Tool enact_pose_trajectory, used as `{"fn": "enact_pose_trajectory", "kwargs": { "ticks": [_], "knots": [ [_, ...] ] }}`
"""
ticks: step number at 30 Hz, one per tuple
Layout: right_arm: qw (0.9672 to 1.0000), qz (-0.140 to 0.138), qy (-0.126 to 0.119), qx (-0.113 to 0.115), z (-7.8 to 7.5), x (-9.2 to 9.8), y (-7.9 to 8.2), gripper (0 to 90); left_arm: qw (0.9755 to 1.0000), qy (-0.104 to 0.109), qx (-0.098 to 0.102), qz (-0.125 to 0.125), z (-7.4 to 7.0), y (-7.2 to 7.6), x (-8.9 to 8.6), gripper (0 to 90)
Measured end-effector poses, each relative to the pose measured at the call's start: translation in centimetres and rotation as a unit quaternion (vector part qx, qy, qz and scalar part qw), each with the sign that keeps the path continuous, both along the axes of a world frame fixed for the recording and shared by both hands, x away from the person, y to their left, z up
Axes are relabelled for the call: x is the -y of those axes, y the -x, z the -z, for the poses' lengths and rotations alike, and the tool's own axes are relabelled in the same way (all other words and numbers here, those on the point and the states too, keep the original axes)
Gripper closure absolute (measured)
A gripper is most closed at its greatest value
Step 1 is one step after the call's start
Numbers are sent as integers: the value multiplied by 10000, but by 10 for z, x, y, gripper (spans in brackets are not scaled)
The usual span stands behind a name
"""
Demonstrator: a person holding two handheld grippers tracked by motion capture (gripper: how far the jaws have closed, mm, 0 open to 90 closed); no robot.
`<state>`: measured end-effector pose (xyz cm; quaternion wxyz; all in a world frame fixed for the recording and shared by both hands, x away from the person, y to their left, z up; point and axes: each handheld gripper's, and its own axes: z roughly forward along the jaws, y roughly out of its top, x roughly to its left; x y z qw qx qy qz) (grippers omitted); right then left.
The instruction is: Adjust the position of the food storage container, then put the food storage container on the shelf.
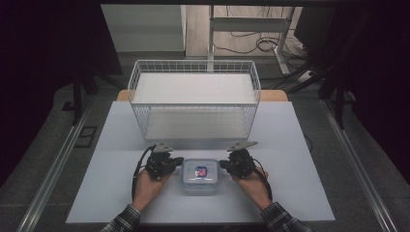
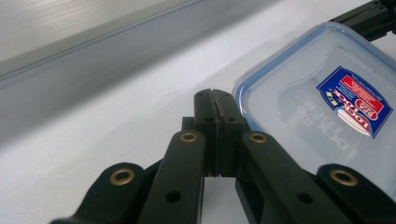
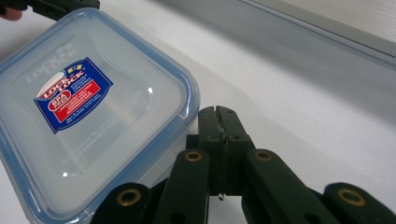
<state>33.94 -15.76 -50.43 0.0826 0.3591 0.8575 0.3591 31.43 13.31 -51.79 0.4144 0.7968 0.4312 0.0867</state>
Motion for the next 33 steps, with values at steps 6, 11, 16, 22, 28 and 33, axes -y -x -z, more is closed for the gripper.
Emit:
{"fn": "enact_pose_trajectory", "kwargs": {
  "ticks": [6,11,16,22,28,33],
  "knots": [
    [9980,-45,25,638,-15,10,10,844,9998,-60,173,-47,-11,18,-22,773],
    [9971,-142,-275,695,-22,24,25,664,9996,101,251,-60,-14,38,-36,467],
    [9969,-185,-378,669,-19,32,34,360,9990,-231,368,-79,-5,52,-39,250],
    [9964,-175,-454,691,-14,36,36,153,9998,8,204,-70,-4,47,-35,108],
    [9988,-66,-297,380,-13,27,33,98,9998,84,202,14,-7,38,-25,49],
    [9982,-221,-520,203,-19,22,31,42,9988,375,164,257,-10,30,-13,65]
  ]
}}
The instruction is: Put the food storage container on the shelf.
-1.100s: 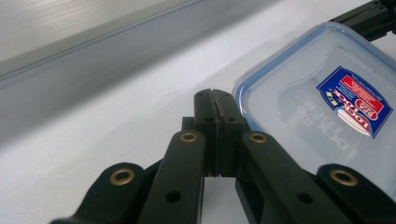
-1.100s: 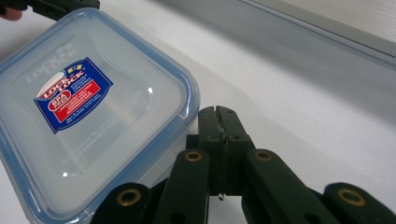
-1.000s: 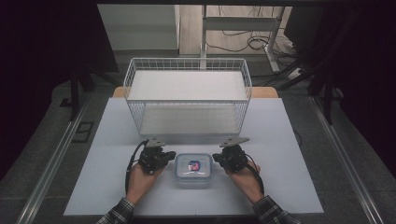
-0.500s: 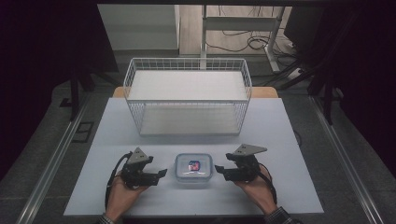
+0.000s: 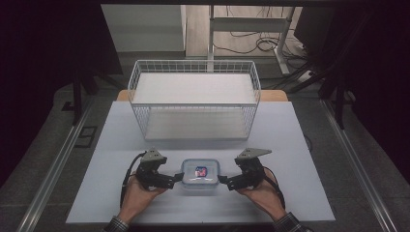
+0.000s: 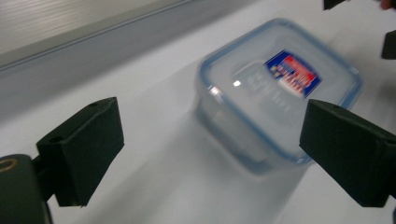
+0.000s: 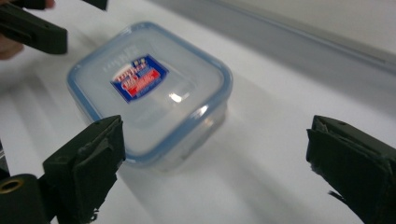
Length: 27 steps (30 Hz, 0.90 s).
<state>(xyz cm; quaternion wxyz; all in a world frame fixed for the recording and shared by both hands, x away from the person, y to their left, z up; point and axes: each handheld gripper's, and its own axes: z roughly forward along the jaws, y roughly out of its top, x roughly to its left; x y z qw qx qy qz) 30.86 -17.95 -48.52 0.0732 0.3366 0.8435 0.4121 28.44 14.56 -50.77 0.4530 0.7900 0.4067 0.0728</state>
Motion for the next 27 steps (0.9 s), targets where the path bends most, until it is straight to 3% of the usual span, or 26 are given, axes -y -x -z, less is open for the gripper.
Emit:
{"fn": "enact_pose_trajectory", "kwargs": {
  "ticks": [6,10,14,15,16,17,21,22,23,25,27],
  "knots": [
    [10000,5,-53,-26,1,-9,-6,101,9999,84,-89,81,3,-8,13,65],
    [9997,-101,-95,-211,8,-19,-12,106,9990,-26,-384,247,13,-13,22,58],
    [9977,-248,-95,-627,20,-28,-15,93,9948,373,-782,544,20,-16,21,71],
    [9961,-316,-167,-810,22,-29,-14,116,9937,443,-837,598,21,-16,20,126],
    [9961,-316,-167,-810,22,-29,-14,116,9921,531,-925,659,21,-16,19,126],
    [9952,-386,-239,-866,22,-28,-12,186,9902,576,-1025,753,20,-12,19,165],
    [9941,-433,-266,-954,22,-26,-9,211,9911,468,-936,819,18,-5,18,188],
    [9938,-404,-323,-987,21,-23,-6,275,9914,461,-919,806,18,-3,16,251],
    [9938,-404,-323,-987,21,-23,-6,275,9923,446,-893,730,16,-1,14,251],
    [9934,-450,-377,-980,18,-17,-1,356,9918,532,-887,748,16,1,9,372],
    [9930,-472,-378,-1016,19,-16,0,366,9911,586,-904,779,17,3,7,386]
  ]
}}
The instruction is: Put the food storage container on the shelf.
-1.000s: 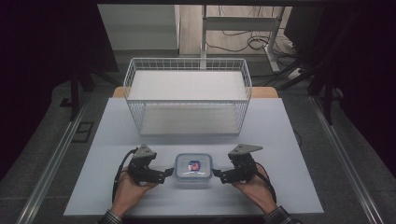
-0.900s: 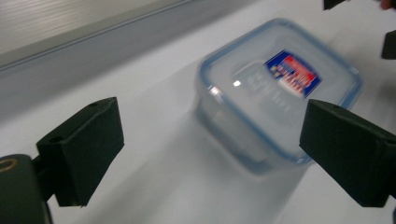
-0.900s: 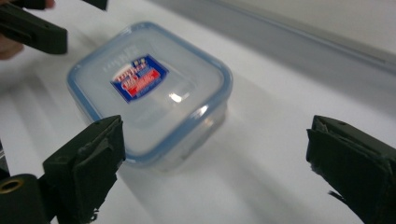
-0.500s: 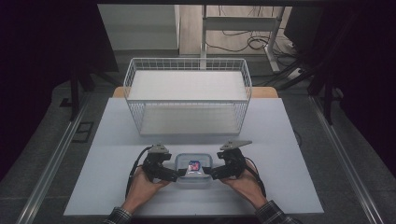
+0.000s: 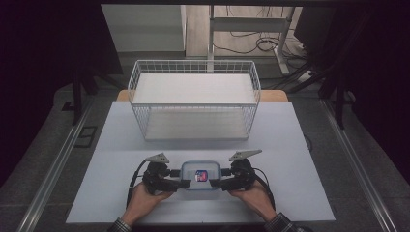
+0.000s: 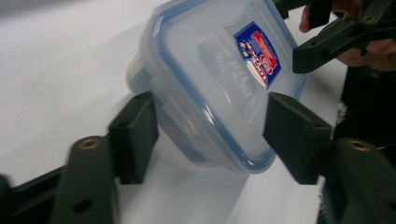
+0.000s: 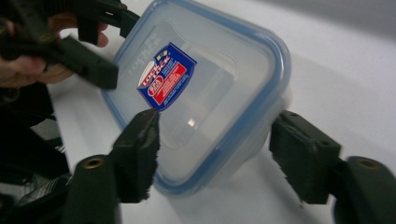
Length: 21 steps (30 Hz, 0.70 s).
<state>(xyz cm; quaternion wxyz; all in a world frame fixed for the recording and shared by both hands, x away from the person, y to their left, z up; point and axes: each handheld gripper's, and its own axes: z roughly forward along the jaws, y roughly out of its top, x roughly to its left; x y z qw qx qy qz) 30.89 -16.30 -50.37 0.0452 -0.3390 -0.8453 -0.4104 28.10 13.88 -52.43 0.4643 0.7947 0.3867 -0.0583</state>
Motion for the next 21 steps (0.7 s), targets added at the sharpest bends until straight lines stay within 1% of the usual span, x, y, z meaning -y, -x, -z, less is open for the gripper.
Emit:
{"fn": "enact_pose_trajectory", "kwargs": {
  "ticks": [2,3,4,5,6,7,10,11,13,14,15,17,19,20,21],
  "knots": [
    [9999,-36,-47,-112,1,3,1,398,10000,52,40,20,0,3,-2,411],
    [9995,-57,-201,-229,1,9,1,463,9998,174,54,30,1,5,-6,464],
    [9995,-57,-201,-229,1,9,1,463,9998,174,54,30,1,5,-6,492],
    [9991,-61,-304,-274,2,11,0,491,9994,340,19,46,2,6,-10,492],
    [9984,-83,-418,-369,2,15,-1,514,9990,439,-20,68,4,6,-12,523],
    [9978,-108,-492,-427,2,16,-2,523,9987,504,-44,73,5,6,-14,535],
    [9973,-148,-535,-470,2,18,-3,547,9980,619,-92,82,7,4,-16,545],
    [9968,-148,-594,-513,1,19,-3,560,9974,709,-134,64,8,3,-17,554],
    [9963,-142,-657,-529,2,20,-3,565,9968,781,-167,46,9,2,-19,561],
    [9964,-123,-676,-505,1,20,-2,572,9964,828,-177,14,9,1,-20,564],
    [9964,-123,-676,-505,1,20,-2,572,9964,828,-177,14,9,1,-20,565],
    [9962,-96,-745,-447,0,20,-3,575,9955,925,-210,2,11,0,-21,566],
    [9948,-34,-888,-495,0,22,-4,582,9946,1013,-234,10,12,-1,-22,570],
    [9944,-21,-920,-517,0,22,-4,584,9939,1080,-244,-4,11,-1,-22,571],
    [9937,-17,-992,-514,-1,24,-5,586,9935,1115,-220,-13,10,-2,-23,574]
  ]
}}
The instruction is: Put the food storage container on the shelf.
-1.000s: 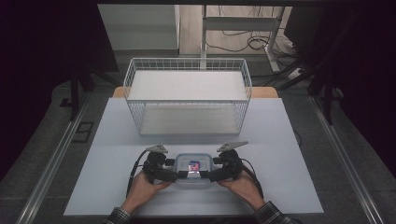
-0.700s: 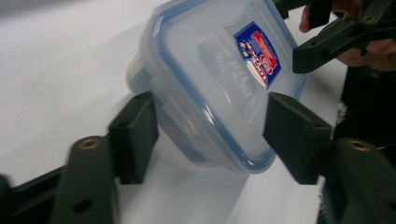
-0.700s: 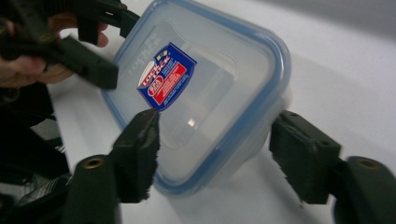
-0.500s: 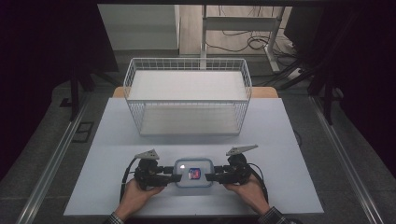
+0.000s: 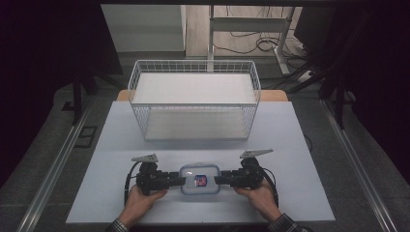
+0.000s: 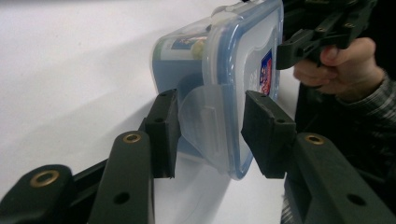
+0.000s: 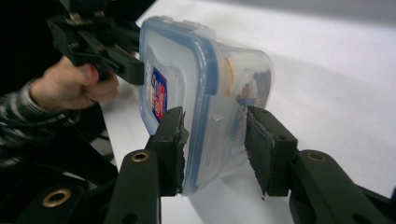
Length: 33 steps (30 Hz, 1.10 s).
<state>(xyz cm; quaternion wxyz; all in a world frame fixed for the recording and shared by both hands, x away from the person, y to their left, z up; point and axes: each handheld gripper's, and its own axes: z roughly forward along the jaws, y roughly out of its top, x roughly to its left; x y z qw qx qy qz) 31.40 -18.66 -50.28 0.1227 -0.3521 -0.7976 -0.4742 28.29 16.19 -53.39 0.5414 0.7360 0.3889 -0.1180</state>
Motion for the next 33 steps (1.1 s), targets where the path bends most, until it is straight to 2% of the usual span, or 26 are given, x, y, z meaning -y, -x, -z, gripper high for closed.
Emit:
{"fn": "enact_pose_trajectory", "kwargs": {
  "ticks": [3,5,11,16,17,25,33],
  "knots": [
    [9999,66,-151,42,-6,0,0,590,9999,113,62,-44,-6,-2,-3,579],
    [9998,74,-164,50,-8,0,0,591,9998,147,76,-51,-10,-4,-5,580],
    [9995,62,-216,199,-19,-2,-3,590,9997,117,185,-46,-23,-7,-8,582],
    [9989,73,-311,348,-36,-5,-9,589,9994,62,319,-91,-42,-10,-11,583],
    [9989,73,-311,348,-36,-5,-9,589,9994,62,319,-91,-42,-10,-11,582],
    [9979,74,-452,454,-55,-8,-22,587,9988,3,425,-234,-69,-19,-13,583],
    [9969,80,-540,567,-85,-9,-36,586,9980,-27,569,-289,-103,-31,-14,583]
  ]
}}
